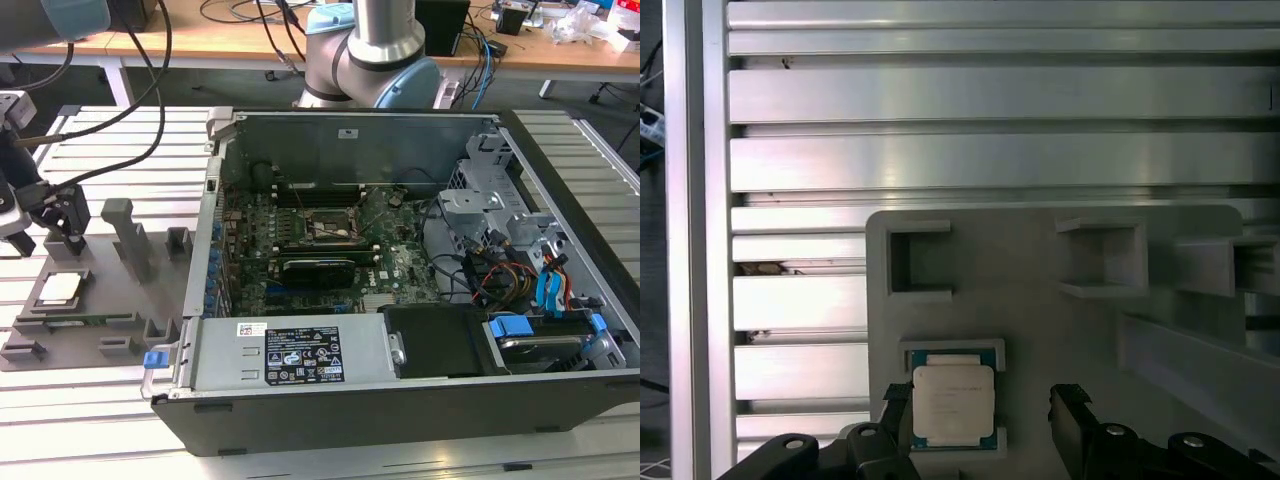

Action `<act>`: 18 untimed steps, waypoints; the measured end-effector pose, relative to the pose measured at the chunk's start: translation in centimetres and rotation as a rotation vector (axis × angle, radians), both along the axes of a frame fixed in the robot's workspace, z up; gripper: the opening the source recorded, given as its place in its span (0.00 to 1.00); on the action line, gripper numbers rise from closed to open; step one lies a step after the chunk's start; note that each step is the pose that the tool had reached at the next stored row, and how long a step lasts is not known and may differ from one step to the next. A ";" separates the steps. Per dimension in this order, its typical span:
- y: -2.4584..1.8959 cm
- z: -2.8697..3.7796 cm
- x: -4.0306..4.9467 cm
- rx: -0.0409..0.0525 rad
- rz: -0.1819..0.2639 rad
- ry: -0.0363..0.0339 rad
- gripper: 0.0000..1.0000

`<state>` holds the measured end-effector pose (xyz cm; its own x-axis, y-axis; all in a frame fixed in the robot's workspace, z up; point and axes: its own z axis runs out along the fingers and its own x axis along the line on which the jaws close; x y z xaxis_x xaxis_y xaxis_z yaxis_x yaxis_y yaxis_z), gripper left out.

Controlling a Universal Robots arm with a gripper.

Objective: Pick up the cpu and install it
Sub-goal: 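Pick up the cpu and move it towards the insertion slot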

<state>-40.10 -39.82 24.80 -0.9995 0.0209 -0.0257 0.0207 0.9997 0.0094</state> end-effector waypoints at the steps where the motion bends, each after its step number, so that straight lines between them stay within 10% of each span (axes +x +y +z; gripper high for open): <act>1: 0.00 -0.07 0.00 0.0000 0.000 0.0000 0.66; 18: 0.00 -1.34 0.00 0.0000 0.000 0.0000 0.66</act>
